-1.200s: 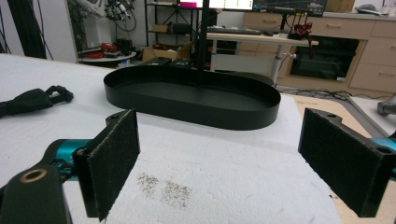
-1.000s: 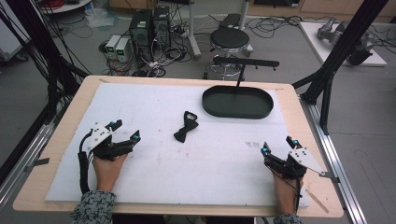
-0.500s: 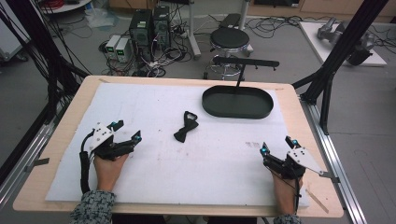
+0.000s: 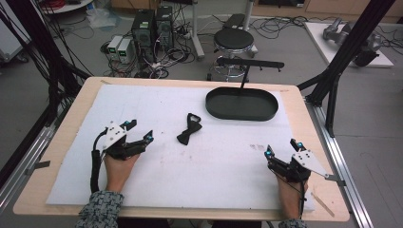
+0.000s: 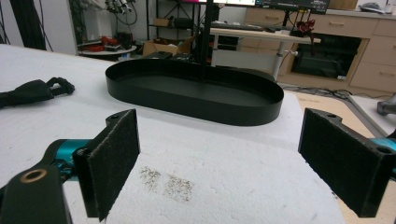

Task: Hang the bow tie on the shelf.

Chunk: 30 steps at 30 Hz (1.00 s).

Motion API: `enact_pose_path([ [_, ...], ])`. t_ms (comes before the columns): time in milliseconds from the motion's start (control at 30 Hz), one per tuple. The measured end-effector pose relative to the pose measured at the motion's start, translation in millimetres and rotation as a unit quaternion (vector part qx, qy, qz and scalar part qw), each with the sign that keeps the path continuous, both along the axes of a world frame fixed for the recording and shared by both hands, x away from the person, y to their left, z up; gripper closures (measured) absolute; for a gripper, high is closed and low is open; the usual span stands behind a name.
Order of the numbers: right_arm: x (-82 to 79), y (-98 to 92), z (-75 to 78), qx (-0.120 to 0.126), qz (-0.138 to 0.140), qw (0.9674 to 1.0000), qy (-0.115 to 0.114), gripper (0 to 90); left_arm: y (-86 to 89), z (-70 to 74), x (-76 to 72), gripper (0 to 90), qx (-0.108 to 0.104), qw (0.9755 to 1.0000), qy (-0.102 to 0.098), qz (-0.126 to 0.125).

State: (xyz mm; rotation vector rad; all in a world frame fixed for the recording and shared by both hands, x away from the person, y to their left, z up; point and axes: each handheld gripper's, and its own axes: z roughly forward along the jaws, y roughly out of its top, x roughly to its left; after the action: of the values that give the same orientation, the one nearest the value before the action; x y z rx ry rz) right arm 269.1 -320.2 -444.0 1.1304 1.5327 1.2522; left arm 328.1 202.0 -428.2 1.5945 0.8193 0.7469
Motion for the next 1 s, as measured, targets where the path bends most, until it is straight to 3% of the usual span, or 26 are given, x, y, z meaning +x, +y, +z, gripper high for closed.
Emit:
enact_pose_path([
  [67, 0.1, 0.1, -0.1, 0.001, 0.000, 1.0000, 0.000, 11.8, -12.4, -0.2, 2.4, 26.0, 0.012, 0.9998, -0.001, -0.015],
  [167, 0.0, 0.0, -0.1, 0.001, 0.000, 1.0000, 0.001, 11.8, -18.4, -1.5, 4.0, 27.4, 0.017, 0.9997, -0.003, -0.018],
  [333, 0.5, -0.3, -0.3, 0.003, -0.001, 1.0000, 0.002, 11.8, -34.2, -0.4, 12.0, 28.7, 0.025, 0.9992, 0.010, -0.028],
  [567, 0.9, -0.8, -0.4, 0.003, 0.000, 1.0000, 0.004, 11.8, -66.3, 5.4, 23.6, 31.5, 0.033, 0.9981, 0.013, -0.050],
  [600, 0.9, -0.7, -0.4, 0.004, 0.000, 1.0000, 0.004, 11.8, -76.4, 5.7, 27.6, 33.1, 0.037, 0.9974, 0.022, -0.059],
  [733, 0.6, -0.8, -0.4, 0.005, -0.001, 1.0000, 0.006, 11.8, -89.7, 3.2, 31.6, 37.1, 0.039, 0.9971, 0.022, -0.062],
  [1000, 0.7, -1.0, -0.5, 0.008, 0.002, 0.9999, 0.006, 11.8, -115.3, -8.7, 43.8, 38.2, 0.062, 0.9954, 0.042, -0.060],
])
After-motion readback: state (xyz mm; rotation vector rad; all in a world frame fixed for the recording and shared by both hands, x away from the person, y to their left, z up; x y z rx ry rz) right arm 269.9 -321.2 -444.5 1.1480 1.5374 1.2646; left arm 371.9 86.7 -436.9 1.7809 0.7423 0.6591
